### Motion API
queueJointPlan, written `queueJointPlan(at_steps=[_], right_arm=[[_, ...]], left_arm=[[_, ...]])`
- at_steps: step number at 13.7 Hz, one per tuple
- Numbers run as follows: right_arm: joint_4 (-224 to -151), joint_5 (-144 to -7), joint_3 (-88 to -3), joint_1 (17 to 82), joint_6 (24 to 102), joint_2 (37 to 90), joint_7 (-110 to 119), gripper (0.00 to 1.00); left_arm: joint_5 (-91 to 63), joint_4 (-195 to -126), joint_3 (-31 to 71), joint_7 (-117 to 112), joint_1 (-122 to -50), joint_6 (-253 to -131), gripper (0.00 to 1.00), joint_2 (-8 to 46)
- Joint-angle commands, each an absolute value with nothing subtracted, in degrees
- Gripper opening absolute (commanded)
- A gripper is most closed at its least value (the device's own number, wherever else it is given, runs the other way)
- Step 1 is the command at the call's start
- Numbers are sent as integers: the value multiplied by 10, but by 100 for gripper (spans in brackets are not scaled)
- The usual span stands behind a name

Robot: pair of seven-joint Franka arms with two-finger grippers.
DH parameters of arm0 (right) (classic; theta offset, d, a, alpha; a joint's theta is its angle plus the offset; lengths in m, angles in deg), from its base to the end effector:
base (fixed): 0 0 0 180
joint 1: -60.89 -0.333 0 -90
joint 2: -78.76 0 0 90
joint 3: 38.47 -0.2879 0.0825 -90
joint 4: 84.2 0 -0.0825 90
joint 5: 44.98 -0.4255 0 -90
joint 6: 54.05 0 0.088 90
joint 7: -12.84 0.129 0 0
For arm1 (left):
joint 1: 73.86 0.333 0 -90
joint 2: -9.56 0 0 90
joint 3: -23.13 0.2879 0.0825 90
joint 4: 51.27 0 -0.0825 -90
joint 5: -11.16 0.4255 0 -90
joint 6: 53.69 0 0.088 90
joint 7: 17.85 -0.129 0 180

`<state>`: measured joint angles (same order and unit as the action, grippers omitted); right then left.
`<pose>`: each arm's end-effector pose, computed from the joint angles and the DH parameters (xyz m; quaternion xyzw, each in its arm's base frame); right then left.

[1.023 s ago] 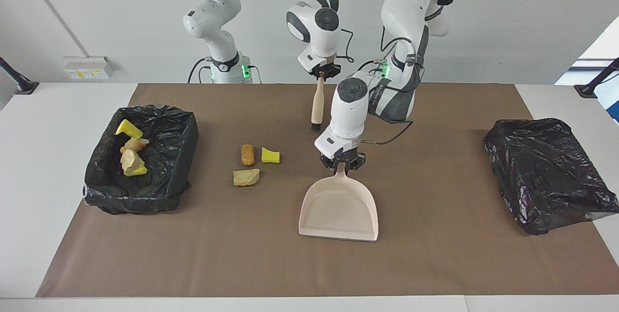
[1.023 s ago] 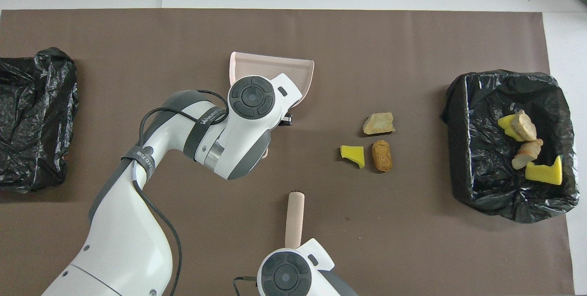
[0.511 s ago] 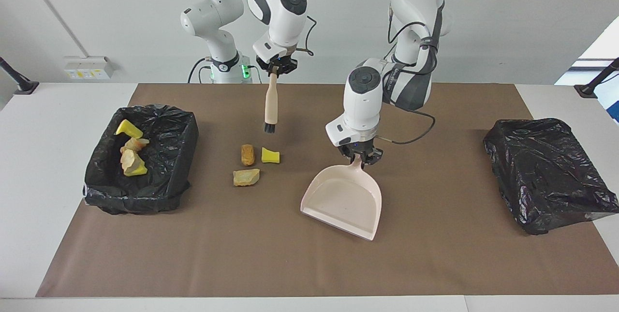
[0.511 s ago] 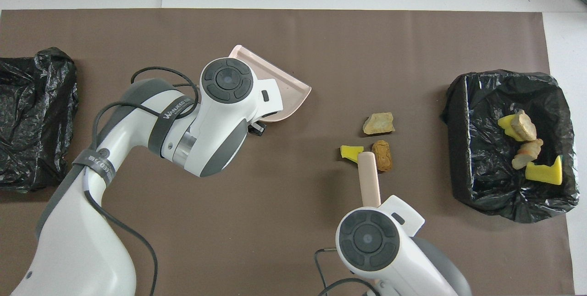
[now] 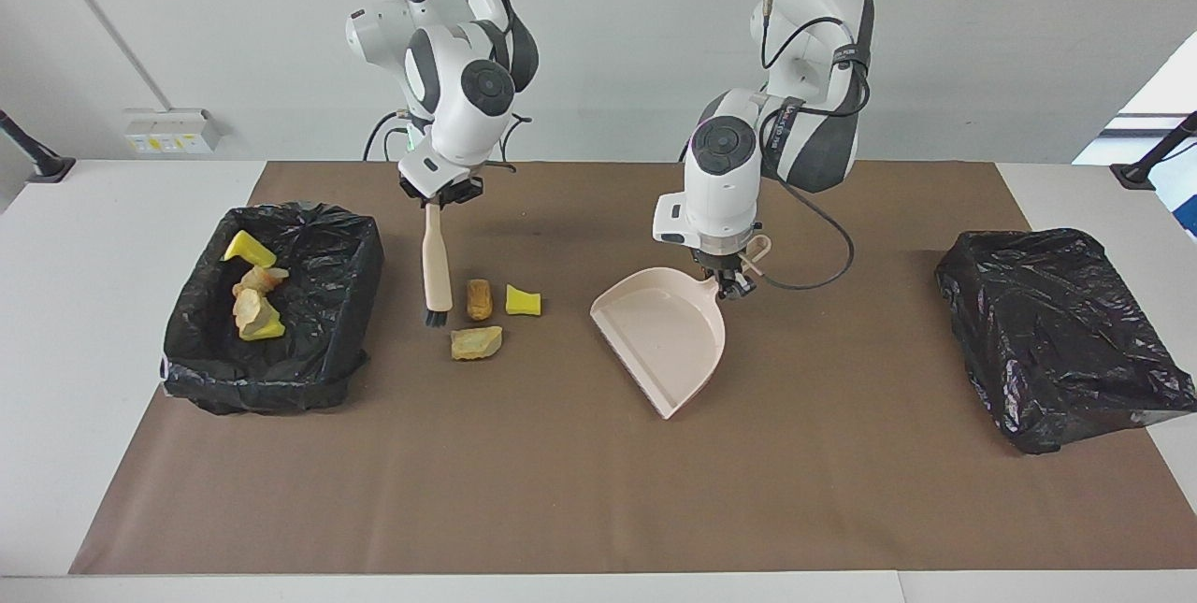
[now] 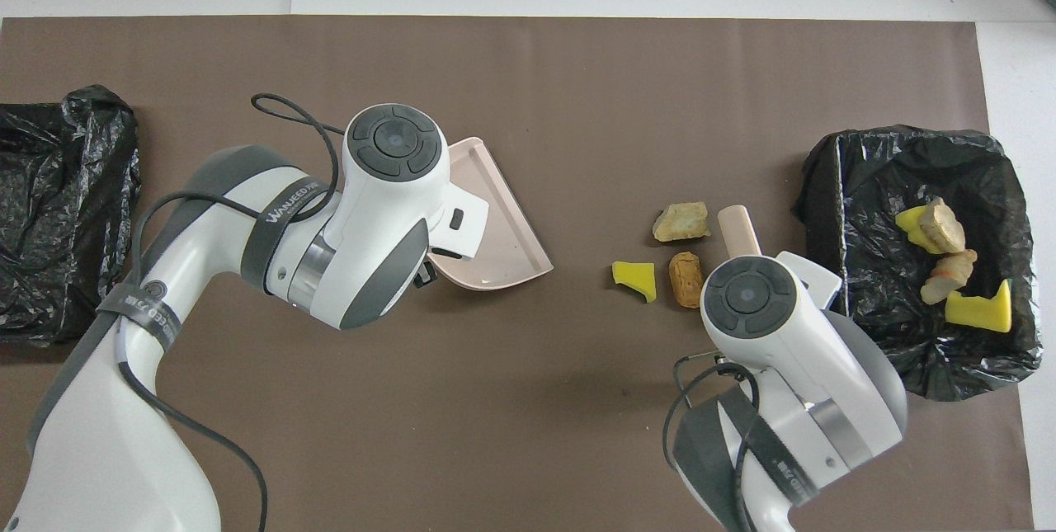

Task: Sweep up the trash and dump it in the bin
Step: 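Sweep the yellow sponge into the dustpan with the right gripper's brush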

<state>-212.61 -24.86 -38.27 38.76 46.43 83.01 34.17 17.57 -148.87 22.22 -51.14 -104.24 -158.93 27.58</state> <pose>0.4706 0.1484 0.3077 0.9633 0.0714 -0.1283 0.2246 0.5620 -0.3277 0.3295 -0.8304 0.5476 0.0911 0.0483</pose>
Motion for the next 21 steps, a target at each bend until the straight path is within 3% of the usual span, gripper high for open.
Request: queueJointPlan(at_steps=[1,6,15,19,21], right_arm=[[-2130,-232,-394,402,501,807,336,0],[-2137,-374,-396,400,536,783,277,0],[-2117,-643,-397,285,595,762,287,0],[-2052,-648,-383,299,501,786,286,0],[-2026,-583,-379,324,448,795,283,0]], left_arm=[[185,-1567,223,-543,-1056,-1617,0,224],[188,-1604,223,-541,-1101,-1643,0,206],[214,-1653,222,-540,-1109,-1679,0,185],[214,-1659,222,-540,-1102,-1687,0,184],[212,-1663,222,-537,-1093,-1701,0,185]])
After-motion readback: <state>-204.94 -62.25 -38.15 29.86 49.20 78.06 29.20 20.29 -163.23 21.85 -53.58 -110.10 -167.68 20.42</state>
